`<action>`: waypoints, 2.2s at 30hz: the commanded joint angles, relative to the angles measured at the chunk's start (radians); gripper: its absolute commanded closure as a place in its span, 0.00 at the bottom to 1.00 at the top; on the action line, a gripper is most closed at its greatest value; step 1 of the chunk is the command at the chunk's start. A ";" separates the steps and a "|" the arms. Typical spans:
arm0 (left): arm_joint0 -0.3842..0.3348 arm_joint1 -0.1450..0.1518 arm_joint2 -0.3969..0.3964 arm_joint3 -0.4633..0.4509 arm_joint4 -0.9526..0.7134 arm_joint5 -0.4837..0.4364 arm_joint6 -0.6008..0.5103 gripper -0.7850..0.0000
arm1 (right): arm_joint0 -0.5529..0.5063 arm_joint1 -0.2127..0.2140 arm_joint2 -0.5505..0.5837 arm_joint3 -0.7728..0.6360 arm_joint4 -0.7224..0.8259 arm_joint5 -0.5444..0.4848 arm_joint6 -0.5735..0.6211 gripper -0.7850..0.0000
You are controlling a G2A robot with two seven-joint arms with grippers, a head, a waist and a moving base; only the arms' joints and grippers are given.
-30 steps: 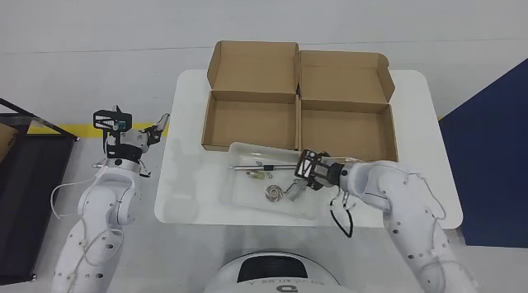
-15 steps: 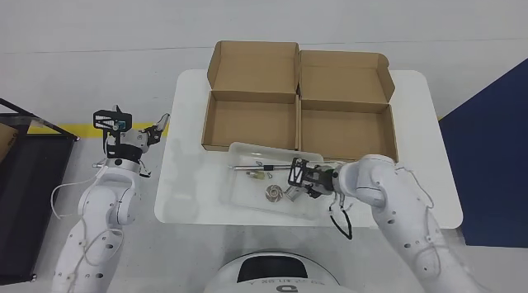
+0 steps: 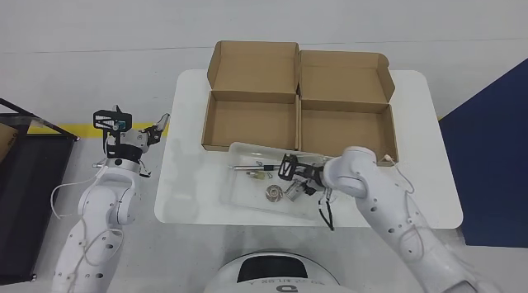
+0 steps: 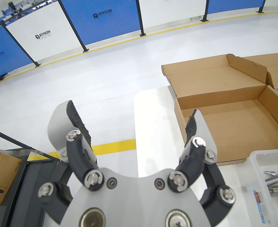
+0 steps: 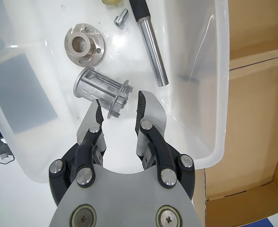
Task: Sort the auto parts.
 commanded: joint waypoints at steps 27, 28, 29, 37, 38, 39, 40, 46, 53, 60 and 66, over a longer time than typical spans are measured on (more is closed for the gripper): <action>0.000 0.000 0.000 0.000 0.000 0.000 0.000 0.00 | -0.113 0.067 0.143 -0.120 0.012 -0.168 -0.264 1.00; 0.000 0.000 0.000 0.000 0.000 0.000 0.000 0.00 | -0.118 0.069 0.144 -0.121 0.007 -0.170 -0.261 1.00; 0.000 0.000 0.000 0.000 0.000 0.000 0.000 0.00 | -0.121 0.070 0.142 -0.120 0.000 -0.168 -0.249 0.76; 0.000 0.000 0.000 0.000 0.000 0.000 0.000 0.00 | -0.093 0.068 0.080 -0.106 -0.006 -0.110 -0.165 0.00; 0.000 0.000 0.000 0.000 0.000 0.000 0.000 0.00 | -0.088 0.067 0.070 -0.102 -0.008 -0.103 -0.152 0.00; 0.000 0.000 0.000 0.000 0.000 0.000 0.000 0.00 | -0.082 0.066 0.060 -0.099 -0.011 -0.093 -0.139 0.00; 0.000 0.000 0.000 0.000 0.000 0.000 0.000 0.00 | -0.076 0.064 0.049 -0.095 -0.025 -0.078 -0.121 0.00; 0.000 0.000 0.000 0.000 0.000 0.000 0.000 0.00 | -0.043 0.052 -0.030 -0.067 -0.083 -0.007 -0.057 0.00; 0.000 0.000 0.000 0.000 0.000 0.000 0.000 0.00 | 0.007 0.035 -0.107 -0.025 -0.104 0.033 -0.021 0.00; 0.000 0.000 0.000 0.000 0.000 0.000 0.000 0.00 | 0.058 0.015 -0.174 0.030 -0.108 0.071 0.019 0.02; 0.000 0.000 0.000 0.000 0.000 0.000 0.000 0.00 | 0.092 0.002 -0.208 0.068 -0.099 0.091 0.038 0.53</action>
